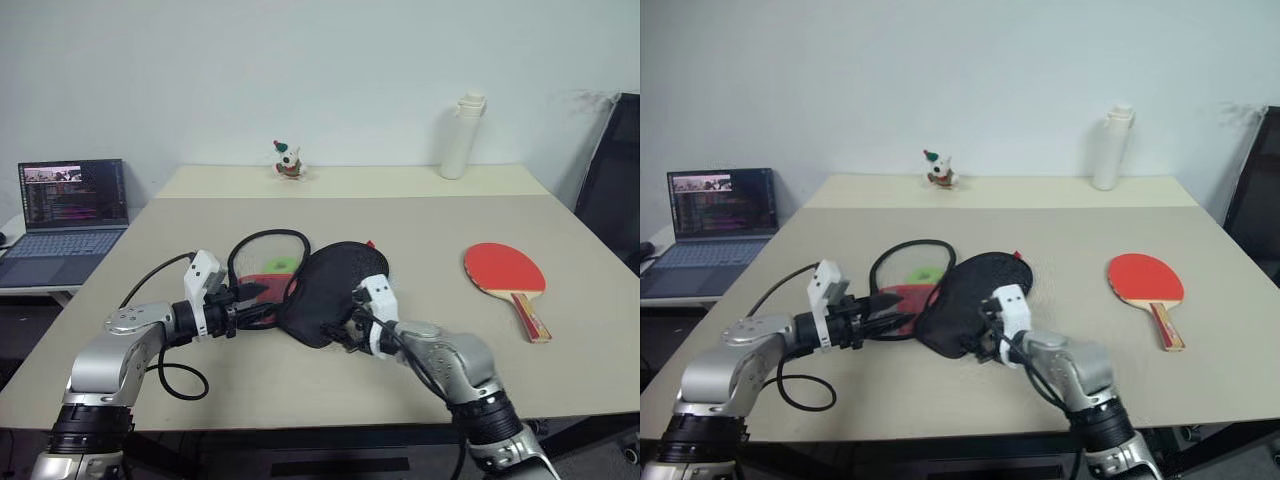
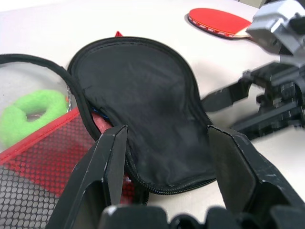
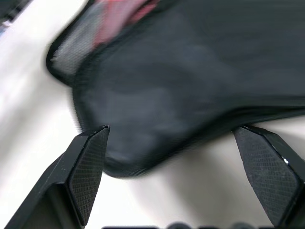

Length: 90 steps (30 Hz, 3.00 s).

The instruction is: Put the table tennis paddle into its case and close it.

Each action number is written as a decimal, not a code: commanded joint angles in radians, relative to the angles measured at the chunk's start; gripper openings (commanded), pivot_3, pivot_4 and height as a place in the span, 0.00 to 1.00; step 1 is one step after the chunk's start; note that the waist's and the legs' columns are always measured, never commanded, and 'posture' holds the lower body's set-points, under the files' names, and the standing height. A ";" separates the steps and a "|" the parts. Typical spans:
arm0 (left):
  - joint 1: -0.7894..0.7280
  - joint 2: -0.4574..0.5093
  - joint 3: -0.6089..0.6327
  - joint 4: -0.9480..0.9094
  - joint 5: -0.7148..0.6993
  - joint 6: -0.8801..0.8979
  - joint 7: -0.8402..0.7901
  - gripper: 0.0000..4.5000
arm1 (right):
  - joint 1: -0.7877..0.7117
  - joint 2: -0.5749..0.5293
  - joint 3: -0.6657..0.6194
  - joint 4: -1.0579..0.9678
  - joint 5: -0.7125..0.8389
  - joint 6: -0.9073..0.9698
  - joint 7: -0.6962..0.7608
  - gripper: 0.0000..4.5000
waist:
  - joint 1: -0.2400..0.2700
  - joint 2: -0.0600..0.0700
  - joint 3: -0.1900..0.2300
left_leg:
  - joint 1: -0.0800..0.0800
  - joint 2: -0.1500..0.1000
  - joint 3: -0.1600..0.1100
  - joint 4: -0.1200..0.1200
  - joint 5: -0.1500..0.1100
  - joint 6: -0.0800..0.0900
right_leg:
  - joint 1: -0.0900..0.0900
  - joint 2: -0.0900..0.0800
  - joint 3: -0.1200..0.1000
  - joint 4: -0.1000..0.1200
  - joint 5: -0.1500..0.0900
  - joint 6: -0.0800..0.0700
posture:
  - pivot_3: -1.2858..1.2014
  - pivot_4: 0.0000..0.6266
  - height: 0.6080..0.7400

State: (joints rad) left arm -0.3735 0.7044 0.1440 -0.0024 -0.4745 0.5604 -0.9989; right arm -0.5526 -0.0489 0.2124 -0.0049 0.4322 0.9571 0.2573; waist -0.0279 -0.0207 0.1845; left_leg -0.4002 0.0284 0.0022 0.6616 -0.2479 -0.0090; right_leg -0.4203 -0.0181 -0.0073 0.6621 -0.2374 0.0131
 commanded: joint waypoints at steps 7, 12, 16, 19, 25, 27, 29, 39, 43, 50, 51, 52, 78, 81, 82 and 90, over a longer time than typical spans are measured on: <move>0.002 0.006 0.016 -0.054 -0.020 -0.004 0.010 0.65 | -0.055 0.053 -0.105 0.072 -0.047 -0.073 -0.052 0.89 | 0.000 0.000 0.000 | 0.000 0.000 0.000 0.000 0.000 0.000 | 0.000 0.000 0.000 0.000 0.000 0.000 | 0.52 0.24 1.00; 0.002 0.007 0.001 -0.058 -0.015 -0.008 -0.002 0.65 | -0.067 0.074 -0.231 0.089 -0.014 -0.009 -0.098 0.53 | 0.000 0.000 0.000 | 0.000 0.000 0.000 0.000 0.000 0.000 | 0.000 -0.001 0.000 0.000 0.000 0.000 | 0.52 0.24 1.00; -0.016 0.001 -0.028 -0.061 -0.006 -0.016 -0.014 0.65 | -0.065 0.052 -0.304 0.058 0.020 0.054 -0.098 0.24 | 0.000 0.000 0.000 | 0.000 0.000 0.000 0.000 0.000 0.000 | 0.000 -0.001 0.000 0.000 0.000 0.000 | 0.52 0.24 1.00; -0.027 -0.008 -0.060 -0.078 -0.008 -0.017 -0.022 0.65 | -0.048 0.025 -0.344 0.014 0.045 0.104 -0.101 0.02 | 0.000 0.000 0.000 | 0.000 0.000 0.000 0.000 0.000 0.000 | 0.000 0.000 0.000 0.000 0.000 0.000 | 0.52 0.24 1.00; -0.047 -0.023 -0.090 -0.082 -0.008 -0.023 -0.029 0.65 | -0.011 0.034 -0.397 -0.067 0.084 0.175 -0.131 0.01 | 0.000 0.000 0.000 | 0.000 0.000 0.000 -0.001 0.000 0.000 | 0.000 0.000 0.000 0.000 0.000 0.000 | 0.52 0.24 1.00; -0.053 -0.026 -0.099 -0.077 -0.005 -0.028 -0.034 0.65 | -0.004 0.042 -0.409 -0.088 0.092 0.188 -0.144 0.01 | -0.001 0.000 0.000 | 0.000 0.000 0.000 -0.001 0.000 0.000 | -0.001 0.000 0.000 0.000 0.000 0.000 | 0.52 0.24 1.00; -0.060 -0.028 -0.110 -0.070 -0.002 -0.032 -0.043 0.65 | -0.003 0.035 -0.425 -0.101 0.095 0.200 -0.149 0.01 | -0.001 0.000 0.000 | 0.000 0.000 0.000 -0.001 0.000 0.000 | -0.001 0.000 0.000 0.000 0.000 0.000 | 0.52 0.24 1.00; -0.110 -0.049 -0.148 -0.022 0.018 -0.062 -0.070 0.65 | -0.002 -0.148 -0.470 -0.096 0.100 0.236 -0.093 0.01 | 0.001 0.000 0.000 | -0.001 -0.001 0.001 -0.001 0.000 0.000 | -0.001 0.000 0.001 -0.001 0.000 0.000 | 0.52 0.24 1.00; -0.137 -0.062 -0.170 0.002 0.031 -0.078 -0.085 0.65 | 0.003 -0.217 -0.481 -0.091 0.100 0.248 -0.061 0.01 | 0.000 0.000 0.000 | -0.001 -0.001 0.001 -0.001 0.000 0.000 | -0.001 0.000 0.000 -0.001 0.000 0.000 | 0.52 0.24 1.00; -0.190 -0.086 -0.203 0.055 0.051 -0.108 -0.116 0.65 | 0.021 -0.300 -0.495 -0.090 0.104 0.255 -0.028 0.01 | 0.000 0.000 0.000 | -0.001 -0.001 0.003 -0.001 0.000 0.000 | 0.000 0.000 0.000 -0.002 0.000 0.000 | 0.52 0.24 1.00; -0.193 -0.089 -0.205 0.061 0.054 -0.111 -0.118 0.65 | 0.024 -0.300 -0.492 -0.093 0.106 0.254 -0.027 0.01 | 0.000 0.000 0.000 | -0.001 -0.001 0.003 -0.001 0.000 0.000 | 0.000 0.000 0.000 -0.002 0.000 0.000 | 0.52 0.24 1.00; -0.197 -0.091 -0.207 0.065 0.056 -0.114 -0.120 0.65 | 0.028 -0.300 -0.487 -0.097 0.109 0.254 -0.023 0.01 | 0.000 0.000 0.000 | -0.001 -0.001 0.003 -0.001 0.000 0.000 | -0.001 0.000 0.000 -0.002 0.000 0.000 | 0.52 0.24 1.00; -0.192 -0.121 -0.218 0.064 0.066 -0.134 -0.134 0.65 | 0.073 -0.623 -0.519 -0.008 -0.041 -0.018 0.081 0.99 | 0.000 -0.001 0.001 | -0.002 -0.001 0.004 -0.001 0.000 0.000 | 0.000 0.001 0.001 -0.003 0.000 0.001 | 0.52 0.24 1.00; -0.217 -0.125 -0.225 0.083 0.068 -0.141 -0.152 0.65 | 0.051 -0.617 -0.526 0.107 -0.083 -0.053 0.041 0.99 | 0.000 -0.001 0.001 | -0.002 -0.001 0.006 -0.001 0.000 0.000 | 0.000 0.001 0.001 -0.003 0.000 0.001 | 0.52 0.24 1.00; -0.228 -0.126 -0.228 0.090 0.069 -0.143 -0.160 0.65 | 0.043 -0.612 -0.530 0.143 -0.089 -0.061 0.034 0.99 | -0.001 -0.001 0.001 | -0.002 -0.001 0.006 -0.001 0.000 0.000 | 0.000 0.001 0.001 -0.003 0.000 0.001 | 0.52 0.24 1.00; -0.361 -0.147 -0.243 0.160 0.073 -0.165 -0.224 0.65 | -0.011 -0.592 -0.494 0.358 -0.131 -0.139 0.049 0.99 | -0.002 -0.001 0.001 | -0.002 -0.002 0.007 -0.001 0.000 0.000 | 0.000 0.001 0.002 -0.003 0.000 0.001 | 0.52 0.24 1.00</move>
State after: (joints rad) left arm -0.7065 0.5631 -0.1003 0.1622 -0.4029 0.4200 -1.2089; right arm -0.5396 -0.6387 -0.2860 0.3366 0.3110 0.8461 0.2986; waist -0.0298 -0.0216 0.1855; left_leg -0.4016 0.0264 0.0101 0.6607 -0.2479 -0.0088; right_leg -0.4206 -0.0166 -0.0049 0.6587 -0.2377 0.0139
